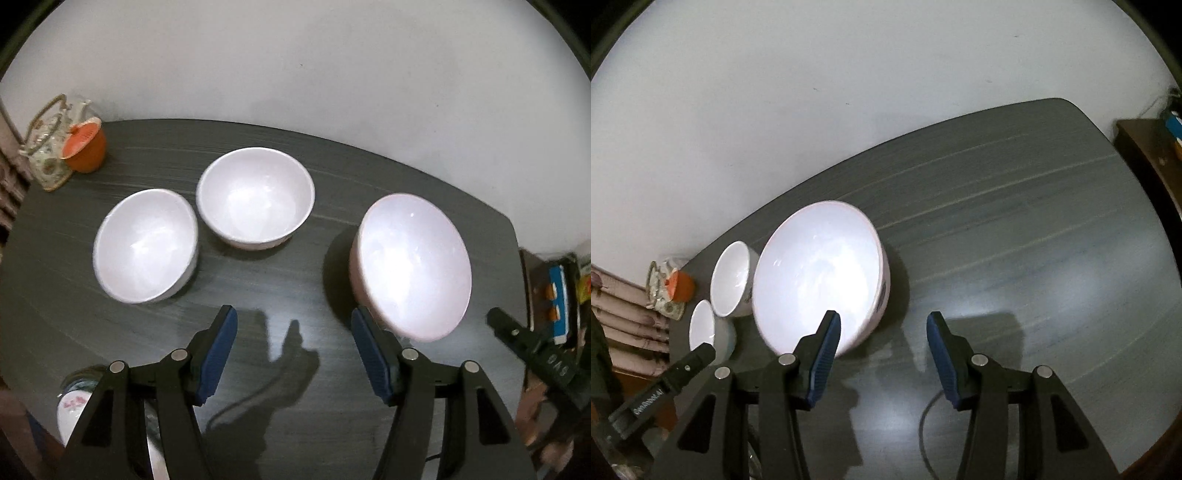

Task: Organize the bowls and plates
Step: 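Move both tools to the rim of the large pink bowl, then grasp the large pink bowl rim with the left tool while the right tool grips it too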

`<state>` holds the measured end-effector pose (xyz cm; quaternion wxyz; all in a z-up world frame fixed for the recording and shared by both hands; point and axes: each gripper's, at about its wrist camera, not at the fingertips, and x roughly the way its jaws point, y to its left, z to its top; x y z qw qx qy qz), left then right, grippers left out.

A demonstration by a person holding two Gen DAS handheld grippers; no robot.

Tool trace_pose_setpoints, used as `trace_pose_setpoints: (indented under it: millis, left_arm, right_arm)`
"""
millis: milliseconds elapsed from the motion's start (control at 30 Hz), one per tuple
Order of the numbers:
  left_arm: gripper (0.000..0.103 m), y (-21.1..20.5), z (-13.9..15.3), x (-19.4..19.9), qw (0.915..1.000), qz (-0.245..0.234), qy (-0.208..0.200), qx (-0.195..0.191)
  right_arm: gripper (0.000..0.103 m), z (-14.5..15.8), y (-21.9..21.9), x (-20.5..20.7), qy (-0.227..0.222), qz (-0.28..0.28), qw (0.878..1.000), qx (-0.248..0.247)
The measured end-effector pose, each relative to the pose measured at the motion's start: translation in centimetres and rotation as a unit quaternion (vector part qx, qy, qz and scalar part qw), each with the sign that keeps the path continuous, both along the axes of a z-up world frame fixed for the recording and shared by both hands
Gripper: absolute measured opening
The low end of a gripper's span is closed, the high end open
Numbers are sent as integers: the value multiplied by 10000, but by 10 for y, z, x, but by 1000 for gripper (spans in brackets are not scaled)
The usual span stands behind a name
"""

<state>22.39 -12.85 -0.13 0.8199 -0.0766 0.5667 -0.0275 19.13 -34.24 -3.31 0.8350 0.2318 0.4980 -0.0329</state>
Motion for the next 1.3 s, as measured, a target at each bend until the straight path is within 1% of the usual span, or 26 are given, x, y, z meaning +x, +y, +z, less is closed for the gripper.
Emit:
trace_pose_setpoints:
  millis: [133, 200, 333, 467, 567, 667, 700, 733, 800, 833, 867, 900, 933, 967, 1000, 1067, 1167, 1300]
  left_arm:
    - [61, -10, -12, 23, 9999, 27, 109, -20]
    - [61, -15, -23, 29, 9997, 79, 243, -69]
    - [61, -21, -38, 36, 9992, 76, 380, -89]
    - [60, -24, -43, 43, 9991, 31, 417, -97]
    - [60, -26, -44, 47, 9990, -16, 414, -142]
    - [60, -27, -46, 49, 9986, -57, 425, -296]
    - [60, -27, -46, 50, 9984, -60, 437, -361]
    - [59, -28, -47, 51, 9980, -71, 472, -407]
    - [53, -31, -51, 55, 9975, -105, 551, -426]
    - [45, -32, -54, 56, 9972, -106, 596, -434]
    - [39, -32, -56, 56, 9968, -96, 646, -462]
    - [35, -32, -59, 55, 9962, -87, 705, -510]
    - [26, -32, -62, 56, 9955, -71, 775, -543]
    - [23, -31, -65, 55, 9951, -56, 808, -571]
    - [22, -31, -67, 55, 9945, -51, 818, -657]
    - [10, -33, -67, 55, 9941, -112, 791, -739]
    - [10, -36, -63, 50, 9953, -238, 716, -602]
    - [10, -33, -52, 34, 9957, -307, 606, -628]
  right_arm:
    - [50, -11, -1, 20, 116, -8, 9998, -182]
    - [50, -20, 0, 26, 198, 27, 9995, -230]
    - [50, -30, 2, 29, 219, 89, 9994, -240]
    - [49, -36, 3, 34, 209, 110, 9995, -194]
    - [50, -37, 2, 35, 196, 113, 9997, -44]
    - [49, -36, -1, 34, 167, 135, 9998, -11]
    - [48, -37, -1, 33, 178, 148, 9997, 26]
    - [44, -38, 0, 34, 184, 144, 9997, 40]
    - [39, -41, -1, 36, 196, 146, 9997, 50]
    - [34, -43, -2, 38, 212, 158, 9996, 49]
    - [31, -44, -3, 38, 231, 174, 9996, 58]
    - [26, -45, -3, 37, 240, 182, 9995, 66]
    - [23, -46, -4, 37, 243, 189, 9995, 49]
    - [22, -47, -4, 38, 249, 205, 9995, 21]
    - [17, -47, -4, 37, 251, 220, 9994, -2]
    - [16, -47, -1, 37, 206, 228, 9995, -28]
    - [16, -46, 5, 35, 199, 182, 9996, -71]
    - [16, -32, 9, 23, 100, 223, 9996, -120]
